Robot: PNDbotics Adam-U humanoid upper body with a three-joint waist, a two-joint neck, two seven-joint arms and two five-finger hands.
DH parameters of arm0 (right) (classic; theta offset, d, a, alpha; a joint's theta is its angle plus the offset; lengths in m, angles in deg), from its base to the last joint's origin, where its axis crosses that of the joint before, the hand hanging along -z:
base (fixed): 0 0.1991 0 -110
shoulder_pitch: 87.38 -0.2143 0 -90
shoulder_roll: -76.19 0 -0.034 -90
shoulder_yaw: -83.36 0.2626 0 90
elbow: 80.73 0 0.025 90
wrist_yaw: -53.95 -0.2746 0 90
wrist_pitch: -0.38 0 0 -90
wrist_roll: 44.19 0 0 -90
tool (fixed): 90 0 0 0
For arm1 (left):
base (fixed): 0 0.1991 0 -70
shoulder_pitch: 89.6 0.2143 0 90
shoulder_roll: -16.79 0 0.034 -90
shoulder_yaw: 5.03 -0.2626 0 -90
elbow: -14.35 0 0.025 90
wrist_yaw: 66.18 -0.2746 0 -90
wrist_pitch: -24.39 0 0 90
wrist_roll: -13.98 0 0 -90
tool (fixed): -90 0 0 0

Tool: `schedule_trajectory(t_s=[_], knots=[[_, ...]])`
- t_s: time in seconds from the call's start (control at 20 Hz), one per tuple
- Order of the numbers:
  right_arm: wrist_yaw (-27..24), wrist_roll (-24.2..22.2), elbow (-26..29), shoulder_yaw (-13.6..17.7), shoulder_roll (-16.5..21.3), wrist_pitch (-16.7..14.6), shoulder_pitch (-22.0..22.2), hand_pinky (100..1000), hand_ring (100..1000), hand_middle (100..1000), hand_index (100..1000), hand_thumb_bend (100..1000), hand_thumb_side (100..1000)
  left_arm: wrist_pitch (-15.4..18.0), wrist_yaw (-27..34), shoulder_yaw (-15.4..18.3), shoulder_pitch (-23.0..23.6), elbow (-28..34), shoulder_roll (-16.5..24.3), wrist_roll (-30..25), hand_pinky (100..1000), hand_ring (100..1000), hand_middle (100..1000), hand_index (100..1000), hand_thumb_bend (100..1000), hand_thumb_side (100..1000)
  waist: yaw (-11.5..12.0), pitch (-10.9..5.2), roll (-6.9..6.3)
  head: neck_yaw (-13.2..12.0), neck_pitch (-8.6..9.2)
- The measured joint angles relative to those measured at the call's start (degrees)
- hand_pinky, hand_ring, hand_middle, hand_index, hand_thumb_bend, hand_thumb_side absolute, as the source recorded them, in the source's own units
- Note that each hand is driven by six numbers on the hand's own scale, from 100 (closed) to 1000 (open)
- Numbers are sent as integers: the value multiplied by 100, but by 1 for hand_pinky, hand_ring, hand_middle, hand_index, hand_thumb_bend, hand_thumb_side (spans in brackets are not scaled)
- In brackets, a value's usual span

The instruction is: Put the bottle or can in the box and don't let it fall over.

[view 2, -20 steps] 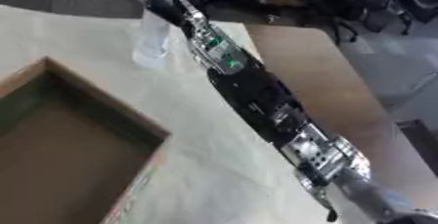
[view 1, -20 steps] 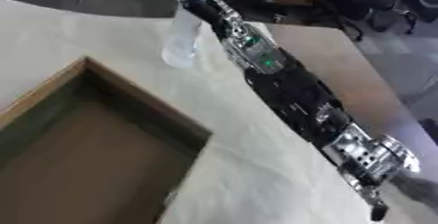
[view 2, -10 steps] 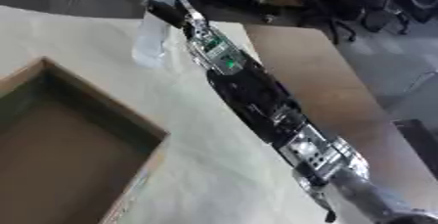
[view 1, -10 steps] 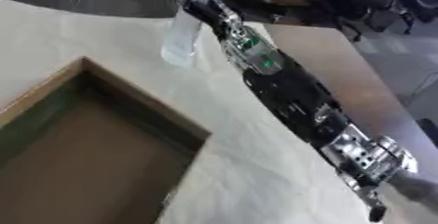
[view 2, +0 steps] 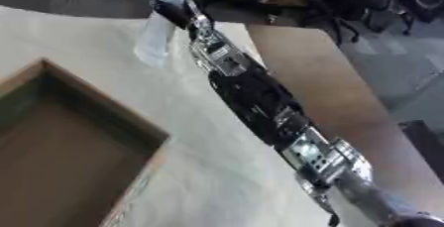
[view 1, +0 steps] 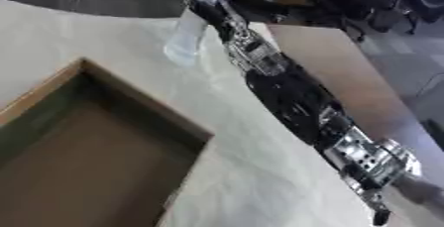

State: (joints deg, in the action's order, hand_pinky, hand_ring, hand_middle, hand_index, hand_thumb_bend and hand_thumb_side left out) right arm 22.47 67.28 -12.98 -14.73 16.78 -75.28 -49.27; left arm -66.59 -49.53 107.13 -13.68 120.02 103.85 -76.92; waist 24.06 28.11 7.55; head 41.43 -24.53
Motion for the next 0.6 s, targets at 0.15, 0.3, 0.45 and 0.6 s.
schedule_trajectory(t_s=[0.15,0.3,0.45,0.6], knots=[[-10,294,-33,0,-15,-60,-1,997,730,710,449,100,470,-3,0,0,0,14,-1,-2,1000,1000,1000,750,179,718,0,0,-2,2,0],[43,597,-47,-6,-41,-97,-1,959,659,661,397,100,470,-5,3,0,0,25,-1,-3,1000,1000,1000,749,178,719,1,0,-5,6,-1],[141,902,-45,-11,-50,-119,-1,944,610,621,353,100,470,-11,7,0,0,26,-2,-9,1000,1000,1000,749,177,721,1,0,-14,12,-2],[222,1131,27,-56,-52,-168,5,958,584,594,310,100,470,-20,8,0,-3,27,-3,-16,1000,1000,1000,748,176,722,-2,0,-18,12,-5]])
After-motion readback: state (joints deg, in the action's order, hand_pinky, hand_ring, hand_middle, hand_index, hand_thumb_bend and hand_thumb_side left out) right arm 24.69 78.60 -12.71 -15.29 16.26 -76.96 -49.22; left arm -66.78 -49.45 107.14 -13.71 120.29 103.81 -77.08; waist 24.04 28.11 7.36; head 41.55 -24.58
